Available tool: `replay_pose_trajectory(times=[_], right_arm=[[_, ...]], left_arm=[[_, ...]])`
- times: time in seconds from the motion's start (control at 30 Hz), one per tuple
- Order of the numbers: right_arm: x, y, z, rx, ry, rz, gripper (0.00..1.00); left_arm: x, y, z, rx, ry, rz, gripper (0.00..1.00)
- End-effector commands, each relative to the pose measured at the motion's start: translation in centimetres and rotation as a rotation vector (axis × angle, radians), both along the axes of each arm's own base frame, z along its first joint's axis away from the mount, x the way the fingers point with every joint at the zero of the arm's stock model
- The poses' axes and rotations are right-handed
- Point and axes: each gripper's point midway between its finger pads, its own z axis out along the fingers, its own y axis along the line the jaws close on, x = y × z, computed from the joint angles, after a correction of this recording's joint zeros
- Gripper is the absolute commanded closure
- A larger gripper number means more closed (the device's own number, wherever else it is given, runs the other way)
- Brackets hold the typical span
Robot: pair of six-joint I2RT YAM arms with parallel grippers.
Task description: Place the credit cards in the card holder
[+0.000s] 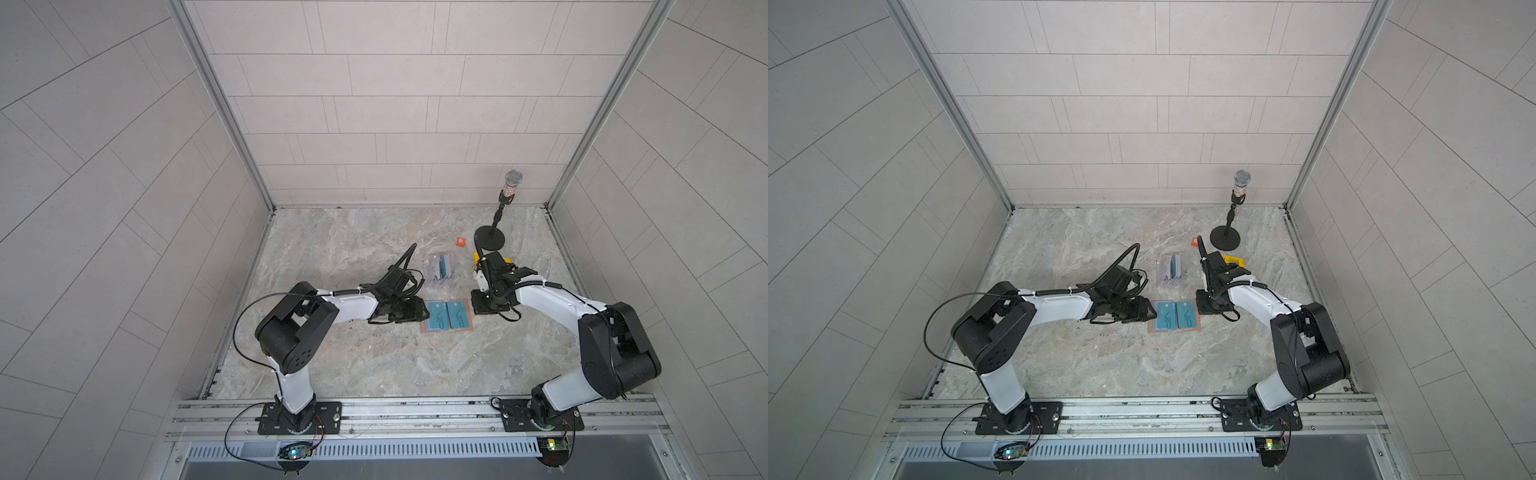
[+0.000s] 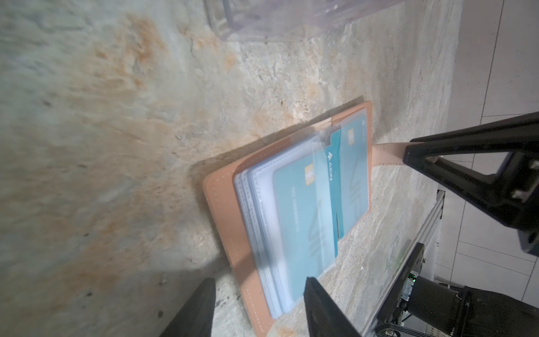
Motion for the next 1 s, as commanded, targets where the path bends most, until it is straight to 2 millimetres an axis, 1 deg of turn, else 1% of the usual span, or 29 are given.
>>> replay_pose_trajectory(times=[0.0,0.17,0.27,0.53,0.6,0.8,0.9,0.97], right_arm=[[-0.7,-0.2,-0.5,-0.003,0.020,0.001,0.94],[-0.9,-0.2,-0.8,0.002,0.028,0.004,0.94],[-1.0,-0.1,-1.0,0.007,0.031,0.004,0.94],[-1.2,0.0,-1.5,0.014,0.049,0.007,0.94],[-1.2,0.1,-1.5,0.016,0.050,0.008,0.94],[-1.3,0.1,-1.5,0.018,0.055,0.010,0.95],[-1.3,0.3,-1.5,0.025,0.056,0.013,0.95],[-1.3,0.6,-1.4,0.041,0.058,0.022,0.96]], left_arm=[[-1.4,0.2,-2.0,0.028,0.074,-0.001,0.44],[-1.3,-0.2,-1.9,0.009,0.073,0.007,0.46],[-1.1,-0.3,-1.7,-0.001,0.061,0.007,0.50],[-0.7,-0.7,-1.0,-0.048,0.058,0.048,0.73],[-0.6,-0.7,-0.9,-0.050,0.055,0.054,0.76],[-0.4,-0.6,-0.4,-0.056,0.038,0.068,0.99],[-0.3,-0.5,0.0,-0.059,0.025,0.074,1.00],[-0.2,-0.4,0.4,-0.059,0.013,0.081,1.00]])
